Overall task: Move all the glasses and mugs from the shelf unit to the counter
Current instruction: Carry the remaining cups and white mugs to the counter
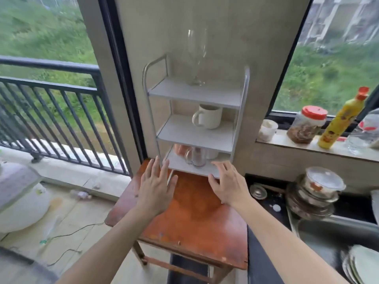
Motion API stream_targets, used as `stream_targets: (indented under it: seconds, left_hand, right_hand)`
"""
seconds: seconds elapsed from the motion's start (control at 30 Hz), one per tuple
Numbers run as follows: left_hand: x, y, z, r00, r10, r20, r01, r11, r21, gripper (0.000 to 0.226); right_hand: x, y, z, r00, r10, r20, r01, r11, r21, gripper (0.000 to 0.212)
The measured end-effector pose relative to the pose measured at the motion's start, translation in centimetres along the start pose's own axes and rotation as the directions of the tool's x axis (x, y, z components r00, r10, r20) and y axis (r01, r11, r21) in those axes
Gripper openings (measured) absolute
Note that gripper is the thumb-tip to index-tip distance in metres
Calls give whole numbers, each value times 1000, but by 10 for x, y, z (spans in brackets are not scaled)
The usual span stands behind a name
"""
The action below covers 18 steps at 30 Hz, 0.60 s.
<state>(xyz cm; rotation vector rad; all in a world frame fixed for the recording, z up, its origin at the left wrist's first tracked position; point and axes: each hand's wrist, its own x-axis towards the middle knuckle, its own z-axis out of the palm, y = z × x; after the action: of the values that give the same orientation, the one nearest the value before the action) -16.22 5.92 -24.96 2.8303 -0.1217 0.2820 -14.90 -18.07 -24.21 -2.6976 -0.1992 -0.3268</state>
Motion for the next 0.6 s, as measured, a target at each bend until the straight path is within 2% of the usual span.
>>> stream_targets:
  seconds: [0.27, 0.4, 0.5, 0.6]
  left_hand:
    - [46, -29, 31, 993, 16, 120, -5, 996, -89, 56]
    - [60, -40, 32, 986, 18, 164, 12, 983, -183, 54]
    - [76, -39, 32, 982, -12, 189, 64, 960, -272, 54]
    - [94, -33, 40, 980, -43, 194, 109, 932, -346, 50]
  right_hand:
    - [48, -17, 58, 975, 150, 165, -182, 962, 205, 41]
    - [76, -22, 84, 929, 210, 305, -315, 881, 352, 52]
    - [92, -24, 100, 879, 201, 432, -404, 797, 449, 59]
    - [97, -22, 102, 864, 157, 479, -387, 816, 430, 59]
